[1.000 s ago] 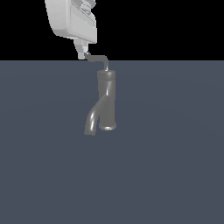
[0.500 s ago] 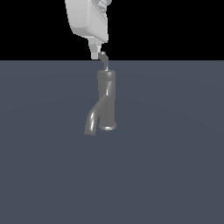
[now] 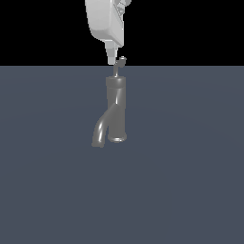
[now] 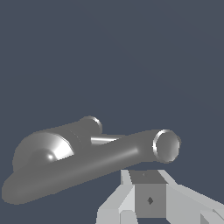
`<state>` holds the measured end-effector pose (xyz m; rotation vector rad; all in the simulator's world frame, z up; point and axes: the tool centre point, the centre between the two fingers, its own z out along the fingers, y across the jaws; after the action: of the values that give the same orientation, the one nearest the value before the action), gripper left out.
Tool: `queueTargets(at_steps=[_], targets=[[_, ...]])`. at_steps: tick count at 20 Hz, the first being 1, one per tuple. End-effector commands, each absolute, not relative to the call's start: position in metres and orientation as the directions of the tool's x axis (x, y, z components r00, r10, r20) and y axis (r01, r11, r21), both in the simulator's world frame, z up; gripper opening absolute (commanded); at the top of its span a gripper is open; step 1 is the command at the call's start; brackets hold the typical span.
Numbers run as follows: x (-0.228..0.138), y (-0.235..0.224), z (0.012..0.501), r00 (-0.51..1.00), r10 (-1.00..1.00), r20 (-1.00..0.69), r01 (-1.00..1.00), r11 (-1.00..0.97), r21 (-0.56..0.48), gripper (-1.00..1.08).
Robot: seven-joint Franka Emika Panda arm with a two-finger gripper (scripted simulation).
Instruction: Turn on the faucet by rotating a designated handle.
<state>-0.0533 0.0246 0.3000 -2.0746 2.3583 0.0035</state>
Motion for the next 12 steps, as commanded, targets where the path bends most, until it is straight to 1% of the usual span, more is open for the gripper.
queueTargets(at_steps=[1,12], targets=[[-0.047,0.001,0.3,-0.155,-0.988,-0.001,-0.988,0.155,-0.002,-1.0],[-0.028,-0.041,0.3,-0.173,-0.985,0.0,-0.985,0.173,-0.001,-1.0]])
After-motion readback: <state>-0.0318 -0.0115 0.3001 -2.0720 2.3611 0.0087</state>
